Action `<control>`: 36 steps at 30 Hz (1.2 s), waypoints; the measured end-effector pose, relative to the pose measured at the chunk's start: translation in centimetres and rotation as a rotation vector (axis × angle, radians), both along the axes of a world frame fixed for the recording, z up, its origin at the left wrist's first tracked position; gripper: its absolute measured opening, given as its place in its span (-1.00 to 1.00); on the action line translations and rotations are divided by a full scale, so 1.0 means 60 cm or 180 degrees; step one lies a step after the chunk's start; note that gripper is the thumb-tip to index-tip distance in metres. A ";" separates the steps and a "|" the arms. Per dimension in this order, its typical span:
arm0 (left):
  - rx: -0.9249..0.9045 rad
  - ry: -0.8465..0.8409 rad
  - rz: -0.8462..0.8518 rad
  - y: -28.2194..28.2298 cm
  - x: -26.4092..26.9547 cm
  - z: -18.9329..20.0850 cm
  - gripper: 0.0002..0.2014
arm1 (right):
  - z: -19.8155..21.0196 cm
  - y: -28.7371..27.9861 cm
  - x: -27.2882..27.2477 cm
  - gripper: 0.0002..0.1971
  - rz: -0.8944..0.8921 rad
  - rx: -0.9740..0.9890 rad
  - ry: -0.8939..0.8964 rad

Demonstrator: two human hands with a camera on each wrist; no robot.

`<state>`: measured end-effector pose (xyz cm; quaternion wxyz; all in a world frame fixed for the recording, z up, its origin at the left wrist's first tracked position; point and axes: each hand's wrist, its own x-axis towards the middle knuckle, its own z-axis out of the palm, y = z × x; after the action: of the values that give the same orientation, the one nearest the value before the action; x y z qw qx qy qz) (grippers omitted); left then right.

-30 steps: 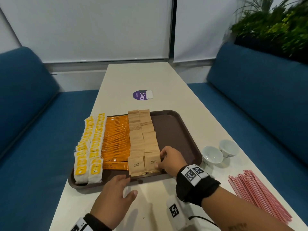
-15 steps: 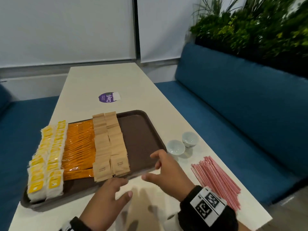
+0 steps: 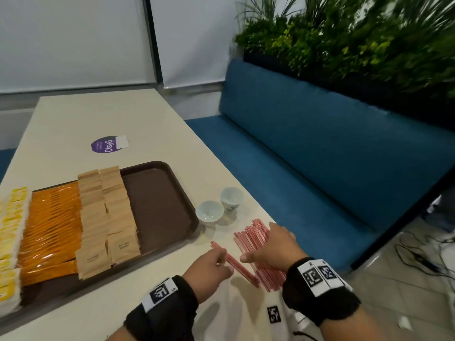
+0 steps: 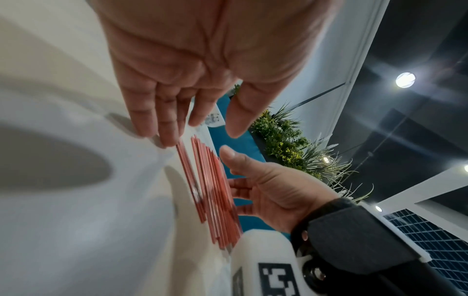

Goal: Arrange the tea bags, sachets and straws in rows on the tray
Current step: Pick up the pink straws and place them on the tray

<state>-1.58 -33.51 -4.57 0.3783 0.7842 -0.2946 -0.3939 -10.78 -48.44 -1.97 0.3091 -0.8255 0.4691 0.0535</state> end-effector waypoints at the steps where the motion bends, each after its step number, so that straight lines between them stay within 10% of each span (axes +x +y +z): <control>1: -0.0043 0.0046 0.0029 -0.005 -0.002 0.001 -0.80 | -0.001 0.004 0.002 0.00 0.0014 -0.0045 0.0067; 14: -0.0372 0.1215 0.0304 -0.020 -0.013 0.021 -0.69 | -0.027 0.054 0.045 -0.57 0.0072 -0.0147 0.0275; 24: -0.0346 0.1087 0.0474 0.057 0.023 0.017 -0.80 | -0.021 0.078 0.064 -0.93 0.0587 -0.0449 0.0523; 36: -0.0414 0.0718 0.0883 0.118 0.038 0.018 -0.85 | -0.017 0.085 0.075 -0.76 0.0788 -0.0520 0.0636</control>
<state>0.69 -26.44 -3.47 0.5096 0.7420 -0.1641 -0.4035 -6.26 -43.36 -3.02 0.1839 -0.8899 0.3951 0.1347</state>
